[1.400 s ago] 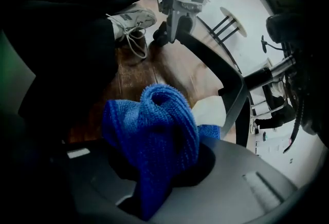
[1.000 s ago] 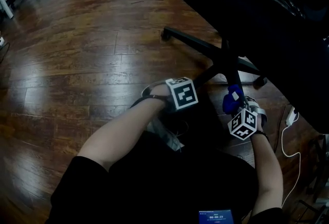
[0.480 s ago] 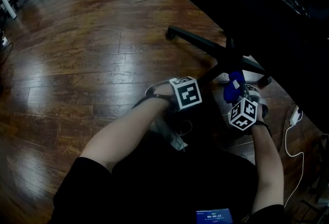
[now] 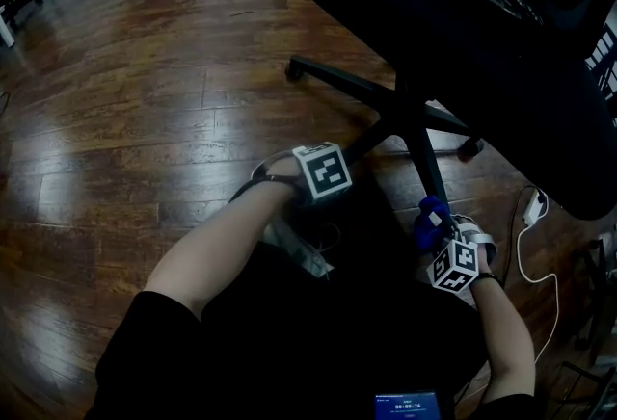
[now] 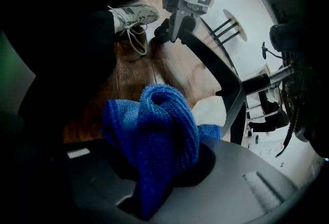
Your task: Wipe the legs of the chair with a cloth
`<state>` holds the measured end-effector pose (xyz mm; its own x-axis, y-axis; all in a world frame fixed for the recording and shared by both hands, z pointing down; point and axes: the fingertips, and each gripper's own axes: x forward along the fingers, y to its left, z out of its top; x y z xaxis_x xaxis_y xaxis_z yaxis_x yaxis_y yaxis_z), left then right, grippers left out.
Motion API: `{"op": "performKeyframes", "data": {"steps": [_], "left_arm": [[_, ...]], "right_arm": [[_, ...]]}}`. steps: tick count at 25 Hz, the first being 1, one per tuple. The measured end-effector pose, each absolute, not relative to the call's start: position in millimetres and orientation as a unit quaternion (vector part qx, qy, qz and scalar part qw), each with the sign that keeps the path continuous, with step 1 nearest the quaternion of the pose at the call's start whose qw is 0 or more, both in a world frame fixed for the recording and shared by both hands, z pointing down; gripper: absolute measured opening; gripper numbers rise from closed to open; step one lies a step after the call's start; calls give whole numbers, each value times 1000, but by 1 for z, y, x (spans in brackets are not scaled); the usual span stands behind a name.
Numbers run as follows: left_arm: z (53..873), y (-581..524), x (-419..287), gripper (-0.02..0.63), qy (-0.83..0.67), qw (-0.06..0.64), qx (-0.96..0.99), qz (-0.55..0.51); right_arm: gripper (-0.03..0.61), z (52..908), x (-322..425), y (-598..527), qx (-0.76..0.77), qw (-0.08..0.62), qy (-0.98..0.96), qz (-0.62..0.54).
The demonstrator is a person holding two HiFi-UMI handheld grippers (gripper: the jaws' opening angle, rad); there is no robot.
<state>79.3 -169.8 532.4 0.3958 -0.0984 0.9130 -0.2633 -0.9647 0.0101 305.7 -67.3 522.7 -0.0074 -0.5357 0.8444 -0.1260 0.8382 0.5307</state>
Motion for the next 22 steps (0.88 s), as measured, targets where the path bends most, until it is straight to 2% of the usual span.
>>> {"op": "performKeyframes", "data": {"steps": [6, 16, 22], "left_arm": [[531, -171, 85, 210, -101, 67, 837, 534], [528, -171, 97, 213, -84, 57, 854, 510], [529, -175, 87, 213, -97, 65, 847, 519]], "right_arm": [[75, 514, 295, -98, 262, 650, -692, -170], [77, 469, 238, -247, 355, 599, -684, -217], [78, 470, 237, -240, 355, 587, -688, -237]]}}
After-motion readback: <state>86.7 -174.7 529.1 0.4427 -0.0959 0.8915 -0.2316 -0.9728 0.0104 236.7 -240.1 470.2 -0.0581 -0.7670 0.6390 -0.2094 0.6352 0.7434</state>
